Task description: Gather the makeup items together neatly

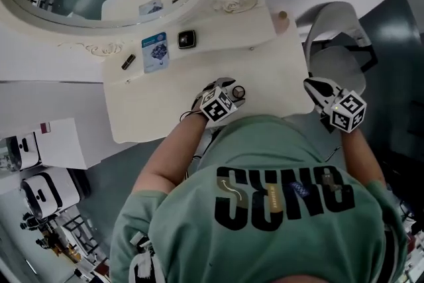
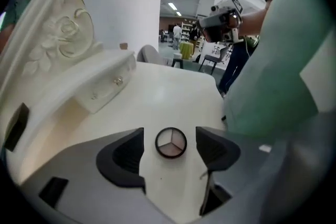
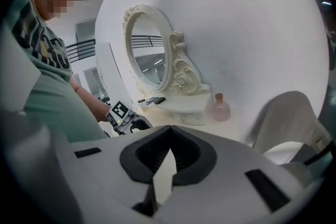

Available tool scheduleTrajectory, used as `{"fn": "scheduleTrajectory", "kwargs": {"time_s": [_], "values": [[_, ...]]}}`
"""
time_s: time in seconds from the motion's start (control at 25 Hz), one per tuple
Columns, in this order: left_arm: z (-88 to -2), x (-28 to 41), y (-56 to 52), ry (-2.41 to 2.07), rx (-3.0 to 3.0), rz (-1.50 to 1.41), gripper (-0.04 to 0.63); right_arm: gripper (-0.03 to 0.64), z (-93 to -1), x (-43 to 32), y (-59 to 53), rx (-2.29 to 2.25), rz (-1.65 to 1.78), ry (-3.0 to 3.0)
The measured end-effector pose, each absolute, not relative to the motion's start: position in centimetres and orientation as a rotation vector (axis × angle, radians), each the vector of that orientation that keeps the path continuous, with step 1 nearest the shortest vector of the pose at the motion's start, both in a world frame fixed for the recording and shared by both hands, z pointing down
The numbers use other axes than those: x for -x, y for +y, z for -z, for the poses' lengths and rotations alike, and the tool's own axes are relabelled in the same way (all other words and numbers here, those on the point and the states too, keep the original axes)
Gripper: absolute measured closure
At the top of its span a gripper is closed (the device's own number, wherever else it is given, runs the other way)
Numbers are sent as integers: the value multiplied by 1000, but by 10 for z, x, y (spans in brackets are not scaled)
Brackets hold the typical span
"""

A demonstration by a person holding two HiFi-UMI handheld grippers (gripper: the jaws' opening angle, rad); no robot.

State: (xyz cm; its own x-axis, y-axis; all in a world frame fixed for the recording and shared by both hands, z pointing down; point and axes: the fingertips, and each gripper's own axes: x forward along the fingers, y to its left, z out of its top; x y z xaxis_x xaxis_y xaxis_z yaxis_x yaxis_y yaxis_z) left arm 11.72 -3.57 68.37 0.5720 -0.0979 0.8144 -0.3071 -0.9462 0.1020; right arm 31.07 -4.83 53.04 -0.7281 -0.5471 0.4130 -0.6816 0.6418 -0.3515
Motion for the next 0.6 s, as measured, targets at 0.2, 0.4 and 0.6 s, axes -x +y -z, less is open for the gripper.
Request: {"fn": "scheduleTrajectory", "kwargs": {"time_s": [0.2, 0.4, 0.6], "values": [[-721, -126, -30, -295, -2465, -1475, 288, 621, -541, -346, -30, -1077, -760, -2574], [-718, -125, -34, -300, -2425, -1471, 356, 621, -546, -370, -21, -1141, -795, -2566], [-659, -135, -90, -463, -2540, -1342, 356, 621, -530, -373, -27, -1173, -761, -2606]]}}
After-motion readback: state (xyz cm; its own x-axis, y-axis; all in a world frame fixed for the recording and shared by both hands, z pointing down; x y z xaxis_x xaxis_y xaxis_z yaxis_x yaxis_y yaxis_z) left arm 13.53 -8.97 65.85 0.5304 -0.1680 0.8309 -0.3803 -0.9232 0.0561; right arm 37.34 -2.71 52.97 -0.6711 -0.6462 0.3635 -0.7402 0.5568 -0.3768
